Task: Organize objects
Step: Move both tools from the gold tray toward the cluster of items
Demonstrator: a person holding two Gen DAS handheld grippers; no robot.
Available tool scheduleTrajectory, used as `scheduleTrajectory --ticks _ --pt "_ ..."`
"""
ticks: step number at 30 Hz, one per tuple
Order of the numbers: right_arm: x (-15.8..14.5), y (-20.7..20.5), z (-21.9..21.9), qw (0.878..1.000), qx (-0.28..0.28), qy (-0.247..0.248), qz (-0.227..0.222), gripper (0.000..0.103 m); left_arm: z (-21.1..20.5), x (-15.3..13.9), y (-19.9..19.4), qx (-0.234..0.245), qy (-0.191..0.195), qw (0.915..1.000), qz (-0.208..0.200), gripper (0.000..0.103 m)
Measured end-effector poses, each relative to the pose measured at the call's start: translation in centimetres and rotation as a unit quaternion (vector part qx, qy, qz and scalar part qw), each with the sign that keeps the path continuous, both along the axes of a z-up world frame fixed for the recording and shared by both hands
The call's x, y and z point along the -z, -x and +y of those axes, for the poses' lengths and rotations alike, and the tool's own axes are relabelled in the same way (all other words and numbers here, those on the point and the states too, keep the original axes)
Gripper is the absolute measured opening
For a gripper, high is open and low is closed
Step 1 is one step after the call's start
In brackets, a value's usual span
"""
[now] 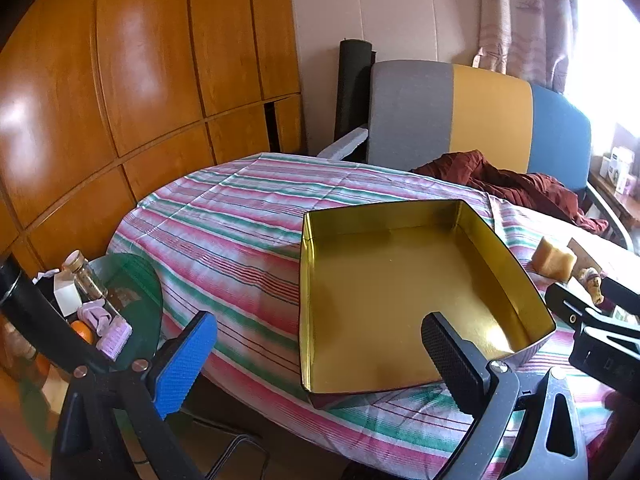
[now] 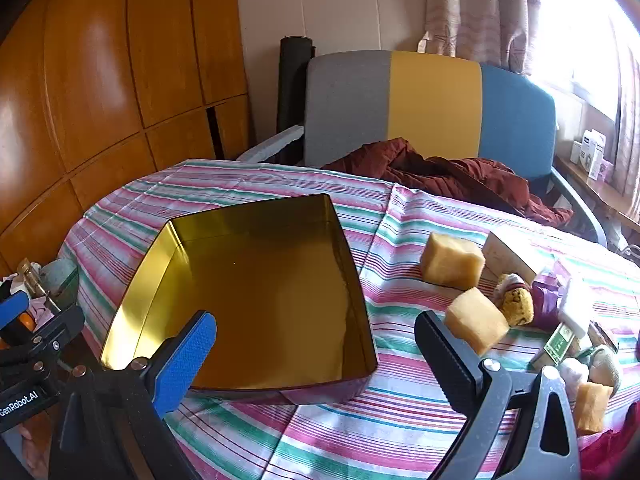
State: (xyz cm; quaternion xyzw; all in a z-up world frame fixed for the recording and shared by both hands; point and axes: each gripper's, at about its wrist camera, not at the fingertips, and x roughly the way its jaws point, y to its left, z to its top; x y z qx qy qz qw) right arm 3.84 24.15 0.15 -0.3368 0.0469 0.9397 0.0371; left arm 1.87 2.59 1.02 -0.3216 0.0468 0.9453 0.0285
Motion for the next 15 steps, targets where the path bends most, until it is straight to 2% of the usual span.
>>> scheduleTrajectory --ticks 15 --pt "0.5 -1.3 3.9 0.999 0.039 0.008 -0.003 0.101 1.9 0.2 -0.2 0.026 0.029 0.9992 0.0 0.103"
